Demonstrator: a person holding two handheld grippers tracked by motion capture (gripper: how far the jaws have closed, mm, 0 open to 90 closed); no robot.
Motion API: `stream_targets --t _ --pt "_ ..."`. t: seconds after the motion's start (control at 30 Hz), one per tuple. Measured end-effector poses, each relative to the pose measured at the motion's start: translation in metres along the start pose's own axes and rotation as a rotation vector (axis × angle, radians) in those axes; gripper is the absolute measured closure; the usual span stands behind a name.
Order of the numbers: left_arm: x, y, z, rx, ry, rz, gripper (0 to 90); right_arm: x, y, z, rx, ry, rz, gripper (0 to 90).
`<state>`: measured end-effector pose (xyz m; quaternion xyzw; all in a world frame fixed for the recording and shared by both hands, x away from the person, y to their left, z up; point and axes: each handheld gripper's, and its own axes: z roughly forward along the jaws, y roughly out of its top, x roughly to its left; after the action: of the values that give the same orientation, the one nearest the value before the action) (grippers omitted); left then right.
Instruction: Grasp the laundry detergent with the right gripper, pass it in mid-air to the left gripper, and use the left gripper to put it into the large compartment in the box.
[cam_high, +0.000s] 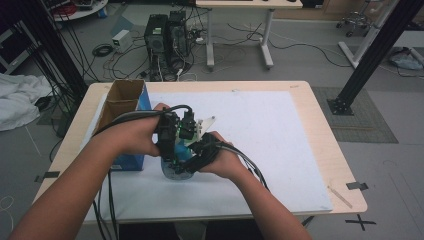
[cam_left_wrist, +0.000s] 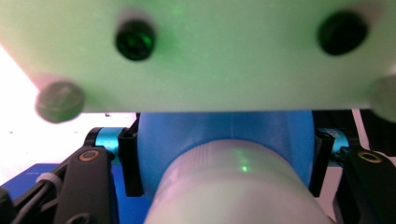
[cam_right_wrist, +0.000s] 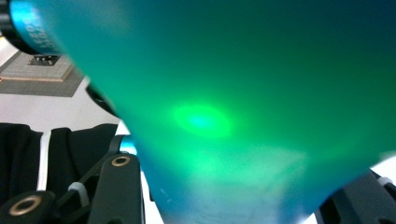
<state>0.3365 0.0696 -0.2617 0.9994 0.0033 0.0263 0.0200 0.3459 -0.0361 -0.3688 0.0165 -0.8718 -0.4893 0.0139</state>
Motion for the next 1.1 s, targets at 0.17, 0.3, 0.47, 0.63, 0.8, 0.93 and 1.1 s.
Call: stream_targets --t 0.17,0.3,0.47,0.63,0.8,0.93,1.1 --pt "0.001 0.000 0.000 -0.002 0.003 -0.003 38.1 0.000 0.000 0.000 -0.003 0.000 0.002 47.2" --pt "0.000 0.001 0.000 0.002 0.005 -0.005 38.4 -0.001 0.000 0.000 -0.003 0.000 0.001 47.1" --pt "0.001 0.002 -0.002 0.015 -0.011 -0.010 38.8 0.000 0.000 0.000 -0.011 0.011 0.002 46.5" --pt "0.001 0.004 -0.003 0.022 -0.010 -0.003 38.8 0.000 0.000 -0.002 -0.015 0.006 0.000 46.0" --pt "0.002 0.006 -0.007 0.013 -0.005 -0.003 38.8 0.000 0.000 -0.006 -0.024 0.003 -0.001 44.8" --pt "0.004 0.005 -0.007 0.006 -0.013 -0.012 38.7 0.000 0.000 -0.007 -0.024 -0.004 0.009 43.8" --pt "0.009 0.002 -0.009 -0.006 -0.024 -0.036 38.7 -0.003 -0.004 -0.014 -0.017 -0.030 0.036 32.4"
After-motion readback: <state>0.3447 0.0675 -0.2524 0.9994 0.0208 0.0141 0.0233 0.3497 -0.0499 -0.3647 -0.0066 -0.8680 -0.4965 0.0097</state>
